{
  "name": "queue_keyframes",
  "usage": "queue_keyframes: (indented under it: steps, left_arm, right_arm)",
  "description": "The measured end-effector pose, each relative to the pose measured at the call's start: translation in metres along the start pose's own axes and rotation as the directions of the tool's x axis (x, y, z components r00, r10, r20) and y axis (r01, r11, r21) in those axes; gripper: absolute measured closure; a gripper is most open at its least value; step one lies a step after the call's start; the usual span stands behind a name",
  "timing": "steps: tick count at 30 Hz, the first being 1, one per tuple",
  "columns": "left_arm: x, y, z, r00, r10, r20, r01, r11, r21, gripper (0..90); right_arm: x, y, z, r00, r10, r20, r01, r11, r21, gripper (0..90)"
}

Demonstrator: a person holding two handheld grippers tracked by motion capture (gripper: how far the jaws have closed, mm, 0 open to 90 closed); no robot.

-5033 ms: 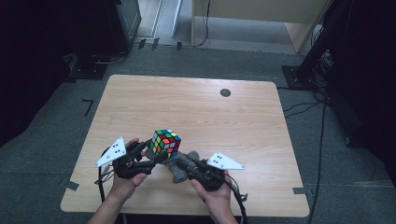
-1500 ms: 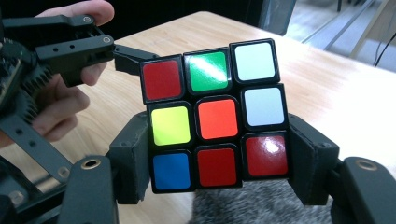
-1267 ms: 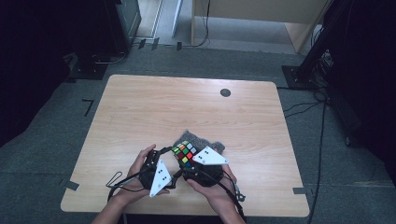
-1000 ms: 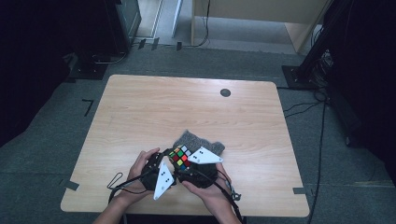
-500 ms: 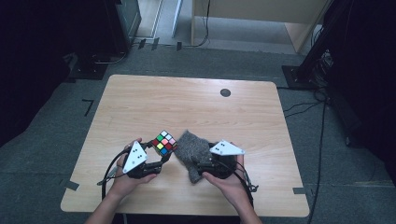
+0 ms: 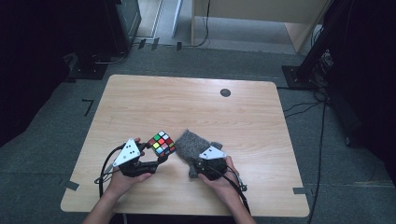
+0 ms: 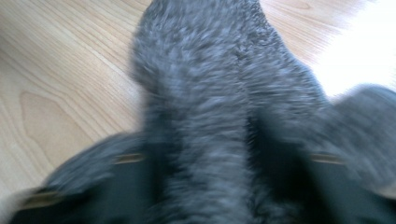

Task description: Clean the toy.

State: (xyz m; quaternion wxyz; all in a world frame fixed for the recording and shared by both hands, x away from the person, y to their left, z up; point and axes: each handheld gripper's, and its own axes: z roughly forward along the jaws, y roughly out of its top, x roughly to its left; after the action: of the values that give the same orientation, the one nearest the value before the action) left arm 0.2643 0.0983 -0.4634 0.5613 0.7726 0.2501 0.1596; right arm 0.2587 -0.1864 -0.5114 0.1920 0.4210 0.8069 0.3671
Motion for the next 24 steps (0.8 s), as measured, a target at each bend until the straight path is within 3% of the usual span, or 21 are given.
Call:
queue_keyframes:
  steps: [3, 5, 7, 9, 12, 14, 17, 20, 23, 24]
  left_arm:
    - [-0.003, -0.002, 0.003, 0.9990, 0.045, -0.002, -0.045, 0.9984, 0.036, 33.9]
    - [-0.006, -0.004, 0.006, 0.9981, 0.061, -0.001, -0.061, 0.9964, 0.059, 33.9]
    - [-0.008, -0.005, 0.009, 0.9969, 0.079, -0.001, -0.079, 0.9936, 0.080, 33.9]
    - [-0.011, -0.005, 0.013, 0.9957, 0.093, -0.006, -0.091, 0.9904, 0.103, 33.9]
    - [-0.017, -0.004, 0.019, 0.9920, 0.125, -0.016, -0.121, 0.9810, 0.151, 33.9]
    - [-0.024, -0.003, 0.024, 0.9886, 0.149, -0.016, -0.144, 0.9727, 0.182, 33.9]
    - [-0.037, 0.000, 0.029, 0.9809, 0.194, 0.001, -0.190, 0.9591, 0.209, 33.9]
    - [-0.045, 0.002, 0.030, 0.9732, 0.230, 0.002, -0.225, 0.9496, 0.219, 34.1]
    - [-0.042, 0.002, 0.026, 0.9782, 0.206, 0.027, -0.207, 0.9594, 0.191, 34.1]
    - [-0.042, 0.002, 0.026, 0.9787, 0.203, 0.027, -0.205, 0.9603, 0.189, 34.1]
  right_arm:
    - [-0.006, 0.001, -0.010, 0.9992, 0.036, -0.014, -0.037, 0.999, -0.035, 72.6]
    - [-0.010, 0.006, -0.024, 0.9969, 0.074, -0.023, -0.077, 0.991, -0.109, 73.4]
    - [-0.011, 0.013, -0.043, 0.9925, 0.107, -0.058, -0.117, 0.973, -0.198, 73.5]
    - [-0.006, 0.022, -0.060, 0.9921, 0.094, -0.083, -0.114, 0.953, -0.280, 73.4]
    - [0.012, 0.036, -0.079, 0.9886, 0.050, -0.142, -0.098, 0.930, -0.354, 73.0]
    - [0.024, 0.043, -0.082, 0.9860, 0.009, -0.167, -0.071, 0.927, -0.369, 72.7]
    - [0.046, 0.050, -0.081, 0.9769, -0.042, -0.210, -0.032, 0.941, -0.338, 72.4]
    - [0.058, 0.049, -0.076, 0.9816, -0.090, -0.169, 0.032, 0.948, -0.316, 72.1]
    - [0.048, 0.049, -0.077, 0.9838, -0.044, -0.174, -0.013, 0.950, -0.313, 71.9]
    - [0.042, 0.048, -0.077, 0.9884, -0.022, -0.150, -0.026, 0.949, -0.314, 71.7]
